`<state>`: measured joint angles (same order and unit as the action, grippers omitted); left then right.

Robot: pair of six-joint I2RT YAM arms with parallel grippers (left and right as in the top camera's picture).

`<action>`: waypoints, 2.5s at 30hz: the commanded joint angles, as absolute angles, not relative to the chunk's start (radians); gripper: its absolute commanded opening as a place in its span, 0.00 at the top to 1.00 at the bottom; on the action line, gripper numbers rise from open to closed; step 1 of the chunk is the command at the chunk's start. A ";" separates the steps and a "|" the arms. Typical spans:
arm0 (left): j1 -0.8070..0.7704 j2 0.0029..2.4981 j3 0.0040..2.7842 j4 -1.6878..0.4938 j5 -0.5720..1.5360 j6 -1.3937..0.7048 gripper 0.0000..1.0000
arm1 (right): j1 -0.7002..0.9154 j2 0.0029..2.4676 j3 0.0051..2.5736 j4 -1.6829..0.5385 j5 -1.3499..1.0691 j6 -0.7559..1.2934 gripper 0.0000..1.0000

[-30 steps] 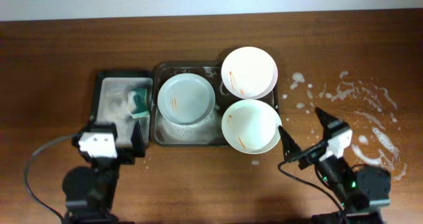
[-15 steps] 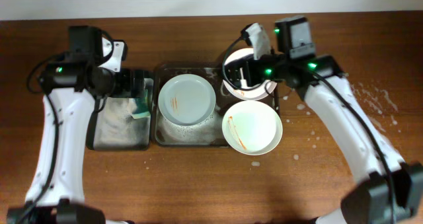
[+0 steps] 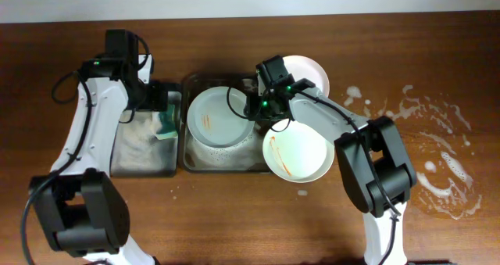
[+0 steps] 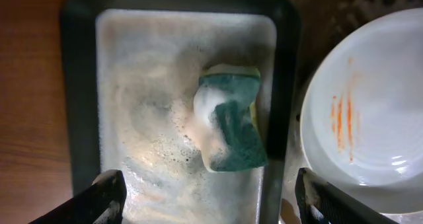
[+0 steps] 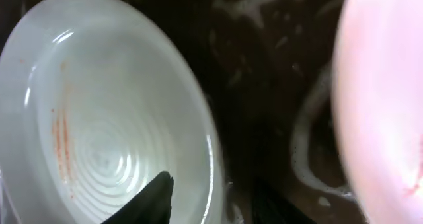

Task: Clean dirty plates on tray and stack at the side
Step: 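Reach left gripper to the green sponge and right gripper to the pale blue plate, then grasp the sponge with left gripper and the plate rim with right gripper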

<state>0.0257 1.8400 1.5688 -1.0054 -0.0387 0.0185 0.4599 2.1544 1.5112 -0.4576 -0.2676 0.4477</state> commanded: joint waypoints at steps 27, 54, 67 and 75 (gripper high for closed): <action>0.029 2.195 1.557 -0.865 0.134 -0.033 0.98 | 0.510 2.219 1.528 -0.456 -0.123 0.514 0.94; -0.238 2.051 1.381 -0.517 -0.138 -0.113 0.99 | 0.437 2.219 1.528 -0.422 -0.434 0.476 0.96; -0.452 2.071 1.536 -0.588 -0.220 -0.015 0.99 | 0.436 2.219 1.528 -0.434 -0.435 0.476 0.96; -0.292 2.132 1.522 -0.649 -0.042 -0.078 0.99 | 0.436 2.219 1.528 -0.437 -0.434 0.476 0.96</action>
